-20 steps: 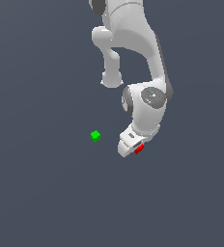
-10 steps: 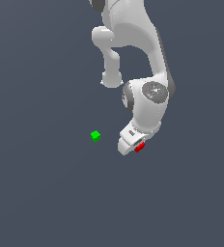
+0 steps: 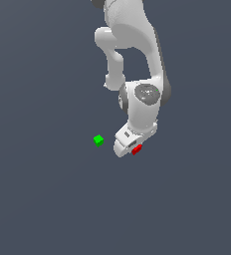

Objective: Stack the red cube on top of the green cube.

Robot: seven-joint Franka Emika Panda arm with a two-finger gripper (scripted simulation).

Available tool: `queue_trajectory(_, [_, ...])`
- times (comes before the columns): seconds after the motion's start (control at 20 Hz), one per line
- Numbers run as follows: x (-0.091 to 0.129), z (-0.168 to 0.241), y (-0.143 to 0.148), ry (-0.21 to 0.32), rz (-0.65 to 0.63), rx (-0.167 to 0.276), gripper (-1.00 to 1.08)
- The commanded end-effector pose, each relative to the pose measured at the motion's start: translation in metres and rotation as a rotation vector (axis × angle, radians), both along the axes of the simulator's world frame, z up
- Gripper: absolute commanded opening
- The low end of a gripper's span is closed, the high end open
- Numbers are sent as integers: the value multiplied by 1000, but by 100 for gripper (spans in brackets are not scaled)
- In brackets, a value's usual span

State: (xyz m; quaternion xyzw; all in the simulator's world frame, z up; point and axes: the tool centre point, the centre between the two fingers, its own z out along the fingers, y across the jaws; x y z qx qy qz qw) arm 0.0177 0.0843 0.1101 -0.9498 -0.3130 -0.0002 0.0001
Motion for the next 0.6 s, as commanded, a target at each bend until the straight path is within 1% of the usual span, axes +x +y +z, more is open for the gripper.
queue_trajectory(0.0, [-8,-4,-15,0,-1,0,-100])
queue_trajectory(0.15, [-21,-10,-39,0,-1,0,-100])
queue_trajectory(0.55, [-61,-31,-113,0,-2,0,-100])
